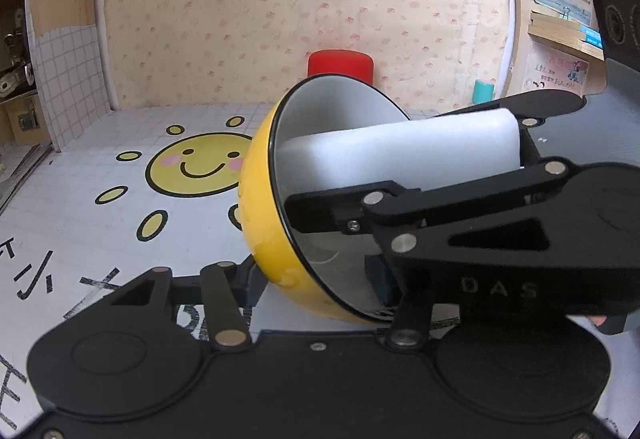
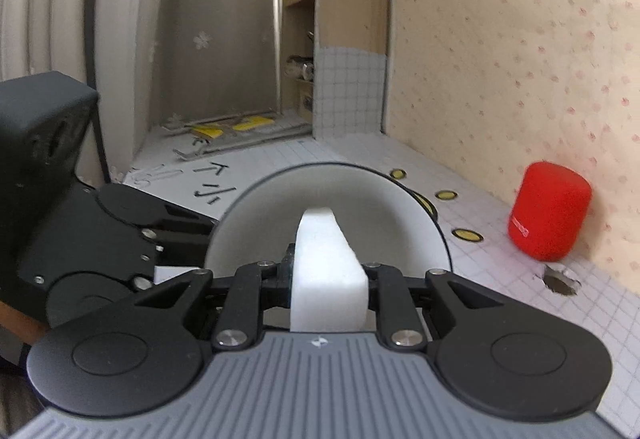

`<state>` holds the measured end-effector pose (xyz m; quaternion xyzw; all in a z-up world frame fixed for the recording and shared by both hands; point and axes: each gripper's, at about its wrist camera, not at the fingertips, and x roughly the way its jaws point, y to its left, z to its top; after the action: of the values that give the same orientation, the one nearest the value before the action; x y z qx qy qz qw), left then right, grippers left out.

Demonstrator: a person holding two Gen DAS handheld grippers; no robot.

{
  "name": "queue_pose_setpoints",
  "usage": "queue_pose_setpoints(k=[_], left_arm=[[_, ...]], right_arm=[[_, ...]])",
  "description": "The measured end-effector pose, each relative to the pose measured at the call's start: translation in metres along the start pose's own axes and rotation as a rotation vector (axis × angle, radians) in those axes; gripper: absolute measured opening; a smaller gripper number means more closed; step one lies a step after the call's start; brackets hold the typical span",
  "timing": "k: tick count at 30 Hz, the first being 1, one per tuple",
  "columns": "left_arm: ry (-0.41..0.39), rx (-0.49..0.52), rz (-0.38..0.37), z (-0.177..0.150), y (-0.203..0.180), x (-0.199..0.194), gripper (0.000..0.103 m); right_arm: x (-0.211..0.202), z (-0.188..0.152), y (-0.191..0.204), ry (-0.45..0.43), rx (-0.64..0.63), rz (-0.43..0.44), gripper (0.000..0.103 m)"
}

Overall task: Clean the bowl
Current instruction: 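Hold the bowl with the left gripper while the right gripper wipes the bowl bottom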

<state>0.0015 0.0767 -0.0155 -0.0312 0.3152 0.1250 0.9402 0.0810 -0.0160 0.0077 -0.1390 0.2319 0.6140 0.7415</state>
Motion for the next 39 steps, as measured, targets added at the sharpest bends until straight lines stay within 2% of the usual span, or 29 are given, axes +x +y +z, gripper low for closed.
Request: queue_pose_setpoints(k=[5, 8, 11, 15, 18, 21, 26, 28, 31, 34, 39], left_arm=[[-0.001, 0.025, 0.015, 0.002, 0.002, -0.001, 0.059], [0.002, 0.033, -0.011, 0.001, 0.003, -0.004, 0.05], [0.01, 0.003, -0.026, 0.001, 0.007, -0.004, 0.047], [0.009, -0.017, -0.029, -0.003, 0.008, -0.004, 0.047], [0.007, -0.018, -0.022, -0.003, 0.006, -0.004, 0.047], [0.004, -0.017, -0.018, -0.003, 0.004, -0.003, 0.047], [0.0, -0.008, -0.015, -0.005, 0.004, -0.004, 0.048], [0.0, -0.013, -0.019, -0.005, 0.004, -0.004, 0.048], [0.002, -0.013, -0.021, -0.004, 0.004, -0.004, 0.048], [0.004, -0.01, -0.025, -0.003, 0.005, -0.004, 0.049], [0.01, -0.016, -0.03, 0.0, 0.005, -0.001, 0.049]], right_arm=[[-0.002, -0.003, -0.005, 0.021, 0.016, -0.017, 0.021], [-0.003, -0.003, -0.005, 0.026, 0.002, -0.024, 0.021], [-0.003, -0.003, -0.003, 0.026, -0.031, -0.052, 0.021], [-0.009, 0.0, -0.003, -0.037, -0.03, -0.098, 0.021], [-0.01, 0.002, 0.0, -0.084, -0.022, -0.096, 0.021], [-0.009, 0.004, 0.007, -0.111, -0.045, -0.038, 0.021], [-0.006, 0.003, 0.011, -0.048, -0.069, 0.033, 0.021], [-0.005, 0.003, 0.008, -0.027, -0.067, 0.018, 0.021], [-0.003, 0.003, 0.001, -0.005, -0.051, -0.06, 0.021], [-0.006, 0.004, -0.002, -0.061, -0.022, -0.093, 0.021], [-0.005, 0.004, 0.006, -0.125, -0.044, -0.03, 0.021]])
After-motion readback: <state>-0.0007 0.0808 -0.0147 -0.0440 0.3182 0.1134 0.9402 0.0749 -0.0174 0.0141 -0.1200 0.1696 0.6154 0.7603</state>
